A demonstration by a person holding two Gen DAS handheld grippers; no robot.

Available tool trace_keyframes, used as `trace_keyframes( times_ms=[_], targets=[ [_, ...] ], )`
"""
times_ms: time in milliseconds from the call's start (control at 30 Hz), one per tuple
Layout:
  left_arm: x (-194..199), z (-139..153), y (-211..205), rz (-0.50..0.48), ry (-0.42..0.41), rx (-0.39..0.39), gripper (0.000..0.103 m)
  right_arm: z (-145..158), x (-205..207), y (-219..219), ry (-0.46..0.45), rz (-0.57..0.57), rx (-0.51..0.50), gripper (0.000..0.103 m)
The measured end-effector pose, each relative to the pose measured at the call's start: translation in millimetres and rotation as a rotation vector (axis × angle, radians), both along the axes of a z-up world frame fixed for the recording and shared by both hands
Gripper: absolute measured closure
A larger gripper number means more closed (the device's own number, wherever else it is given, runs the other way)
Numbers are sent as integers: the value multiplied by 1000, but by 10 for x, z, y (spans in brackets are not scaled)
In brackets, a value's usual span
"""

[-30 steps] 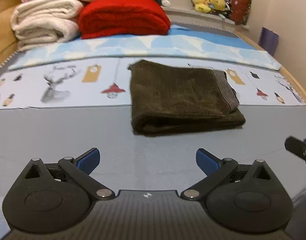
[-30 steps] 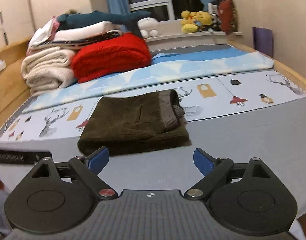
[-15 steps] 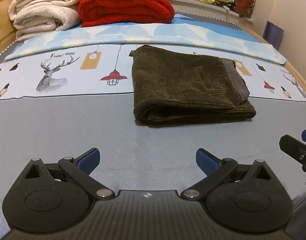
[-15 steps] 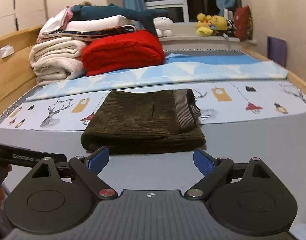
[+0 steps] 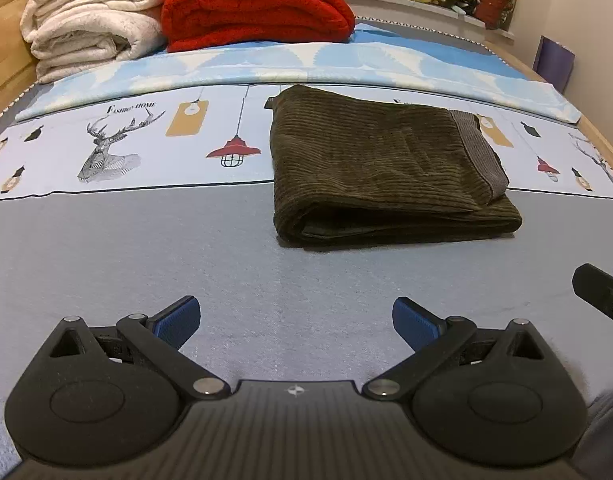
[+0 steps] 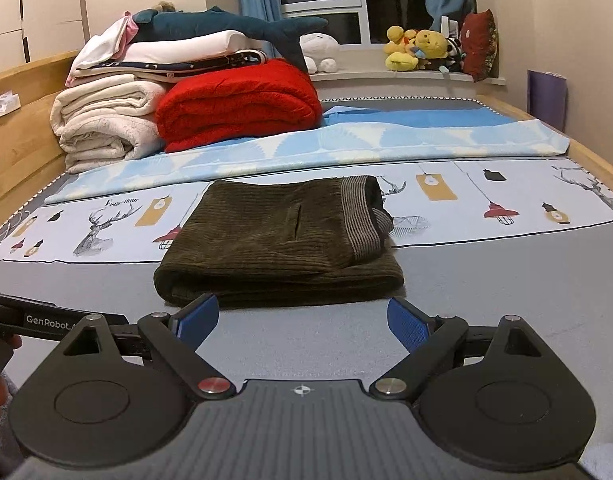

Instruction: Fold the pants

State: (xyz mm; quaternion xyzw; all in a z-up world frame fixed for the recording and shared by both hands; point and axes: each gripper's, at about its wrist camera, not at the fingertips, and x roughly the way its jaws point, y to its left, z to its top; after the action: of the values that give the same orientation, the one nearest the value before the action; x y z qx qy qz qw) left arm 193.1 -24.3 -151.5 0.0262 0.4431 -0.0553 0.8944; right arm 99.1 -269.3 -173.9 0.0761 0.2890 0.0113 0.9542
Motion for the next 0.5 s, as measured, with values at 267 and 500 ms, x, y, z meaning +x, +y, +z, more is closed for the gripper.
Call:
trace_keyframes(
  times_ms=[267,500],
  targets=[
    [-25,-5,-46,-22,-8,21,1,-2,6,-18,2,-1,-2,11],
    [-17,-8,-59,-25,-6,24,1,-8,15,0,7,0,-2,11]
  ],
)
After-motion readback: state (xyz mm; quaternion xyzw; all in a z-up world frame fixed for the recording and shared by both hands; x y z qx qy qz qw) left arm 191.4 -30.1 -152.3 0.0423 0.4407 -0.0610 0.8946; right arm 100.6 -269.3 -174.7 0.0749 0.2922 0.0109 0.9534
